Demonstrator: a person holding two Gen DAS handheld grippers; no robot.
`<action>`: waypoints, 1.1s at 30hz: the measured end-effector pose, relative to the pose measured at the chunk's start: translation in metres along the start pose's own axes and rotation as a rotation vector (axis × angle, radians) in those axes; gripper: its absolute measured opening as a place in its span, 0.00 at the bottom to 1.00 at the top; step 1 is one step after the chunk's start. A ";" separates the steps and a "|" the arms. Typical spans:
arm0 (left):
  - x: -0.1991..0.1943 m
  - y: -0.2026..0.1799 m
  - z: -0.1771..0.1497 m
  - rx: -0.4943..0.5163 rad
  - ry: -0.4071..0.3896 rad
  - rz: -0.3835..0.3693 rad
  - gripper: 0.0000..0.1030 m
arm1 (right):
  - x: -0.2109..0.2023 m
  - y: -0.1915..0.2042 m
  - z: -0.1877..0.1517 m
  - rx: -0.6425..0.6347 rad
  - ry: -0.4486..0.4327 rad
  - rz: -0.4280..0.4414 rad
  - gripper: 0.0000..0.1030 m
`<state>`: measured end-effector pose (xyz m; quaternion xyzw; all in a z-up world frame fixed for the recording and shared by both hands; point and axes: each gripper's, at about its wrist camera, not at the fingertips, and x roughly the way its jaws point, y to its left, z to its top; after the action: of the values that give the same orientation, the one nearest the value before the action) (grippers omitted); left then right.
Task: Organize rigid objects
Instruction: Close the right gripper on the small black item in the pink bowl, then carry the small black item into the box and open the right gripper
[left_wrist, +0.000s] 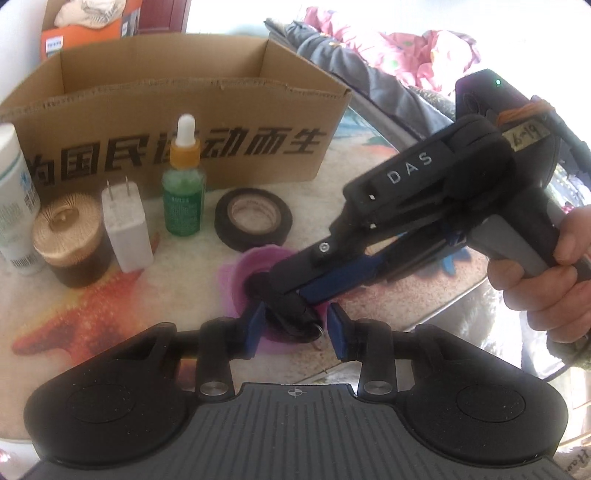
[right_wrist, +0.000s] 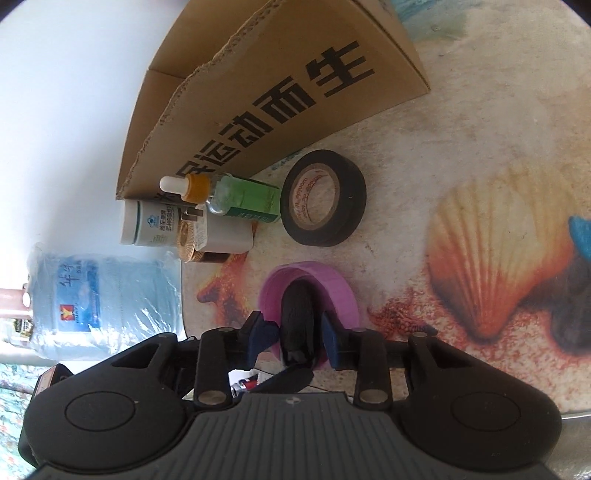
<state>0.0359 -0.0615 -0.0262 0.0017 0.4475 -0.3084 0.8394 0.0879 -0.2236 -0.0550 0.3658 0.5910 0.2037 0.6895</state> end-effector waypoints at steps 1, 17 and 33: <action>0.000 0.000 0.000 -0.001 -0.003 0.005 0.35 | 0.001 0.003 0.001 -0.009 0.003 -0.011 0.36; -0.001 0.018 0.002 -0.111 0.005 -0.050 0.39 | 0.011 0.019 0.003 -0.124 -0.022 -0.069 0.30; -0.001 0.016 0.003 -0.146 -0.004 -0.046 0.37 | 0.005 0.018 -0.007 -0.174 -0.081 -0.037 0.17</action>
<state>0.0455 -0.0487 -0.0279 -0.0704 0.4668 -0.2944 0.8309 0.0844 -0.2068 -0.0452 0.3014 0.5494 0.2267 0.7456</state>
